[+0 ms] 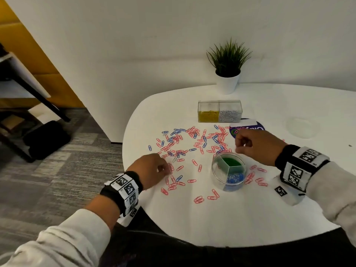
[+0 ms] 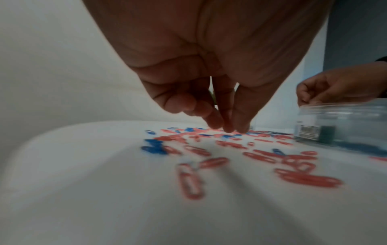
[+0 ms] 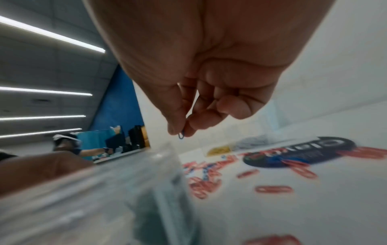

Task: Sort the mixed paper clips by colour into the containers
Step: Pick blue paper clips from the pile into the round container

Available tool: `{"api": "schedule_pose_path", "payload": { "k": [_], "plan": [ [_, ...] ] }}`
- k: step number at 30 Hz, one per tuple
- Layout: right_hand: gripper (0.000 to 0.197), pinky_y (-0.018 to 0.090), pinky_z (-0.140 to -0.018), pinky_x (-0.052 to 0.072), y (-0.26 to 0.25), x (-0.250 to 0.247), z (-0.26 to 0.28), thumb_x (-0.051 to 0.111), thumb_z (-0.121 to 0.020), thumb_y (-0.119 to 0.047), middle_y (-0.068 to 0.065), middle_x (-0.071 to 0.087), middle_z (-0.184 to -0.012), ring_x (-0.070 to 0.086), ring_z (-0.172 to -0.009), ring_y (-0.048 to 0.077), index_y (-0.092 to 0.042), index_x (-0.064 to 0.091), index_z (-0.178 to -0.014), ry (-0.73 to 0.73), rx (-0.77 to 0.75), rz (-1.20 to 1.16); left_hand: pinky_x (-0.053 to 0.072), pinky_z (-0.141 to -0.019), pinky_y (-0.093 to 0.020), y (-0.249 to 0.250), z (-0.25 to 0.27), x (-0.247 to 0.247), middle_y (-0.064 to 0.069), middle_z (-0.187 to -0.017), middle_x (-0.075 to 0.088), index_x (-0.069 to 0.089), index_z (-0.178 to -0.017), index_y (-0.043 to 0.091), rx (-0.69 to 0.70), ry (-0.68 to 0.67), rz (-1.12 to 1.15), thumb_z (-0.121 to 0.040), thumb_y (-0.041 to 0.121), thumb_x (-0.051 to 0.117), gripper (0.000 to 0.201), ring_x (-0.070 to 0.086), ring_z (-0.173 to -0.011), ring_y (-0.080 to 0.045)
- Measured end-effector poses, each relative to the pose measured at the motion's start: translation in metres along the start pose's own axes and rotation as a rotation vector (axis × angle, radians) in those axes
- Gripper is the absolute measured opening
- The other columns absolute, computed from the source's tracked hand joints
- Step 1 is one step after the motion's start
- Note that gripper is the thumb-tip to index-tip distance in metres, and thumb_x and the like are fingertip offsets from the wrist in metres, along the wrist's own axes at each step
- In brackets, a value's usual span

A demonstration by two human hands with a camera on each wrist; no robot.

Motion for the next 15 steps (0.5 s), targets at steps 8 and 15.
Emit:
{"api": "schedule_pose_path", "payload": {
  "k": [8,15],
  "plan": [
    [0.005,0.01,-0.063,0.033,-0.034,0.018,0.04,0.067,-0.089,-0.034,-0.025,0.057,-0.083,0.052,-0.073,-0.01,-0.037,0.065,-0.093,-0.211,-0.15,0.172,0.051,-0.081,-0.034,0.046,-0.012,0.029,0.005,-0.101,0.055,0.067,-0.099,0.024,0.042,-0.114,-0.177,-0.097,0.043,0.051,0.025,0.056,-0.094,-0.017],
    [0.073,0.017,-0.092,0.038,-0.016,0.021,0.05,0.081,-0.055,-0.069,-0.026,0.041,-0.121,0.041,-0.113,-0.002,-0.046,0.047,-0.115,-0.179,-0.042,0.073,0.056,-0.064,-0.031,0.04,-0.009,0.021,0.01,-0.088,0.058,0.058,-0.083,0.03,-0.029,-0.063,0.137,-0.094,0.03,0.055,0.011,0.062,-0.077,-0.015]
  ]
}}
Point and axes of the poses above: each hand's wrist, its own z-axis away from the middle knuckle, its own x-axis out of the palm, y = z × x, the point moved 6 cm from there along -z, towards the middle knuckle
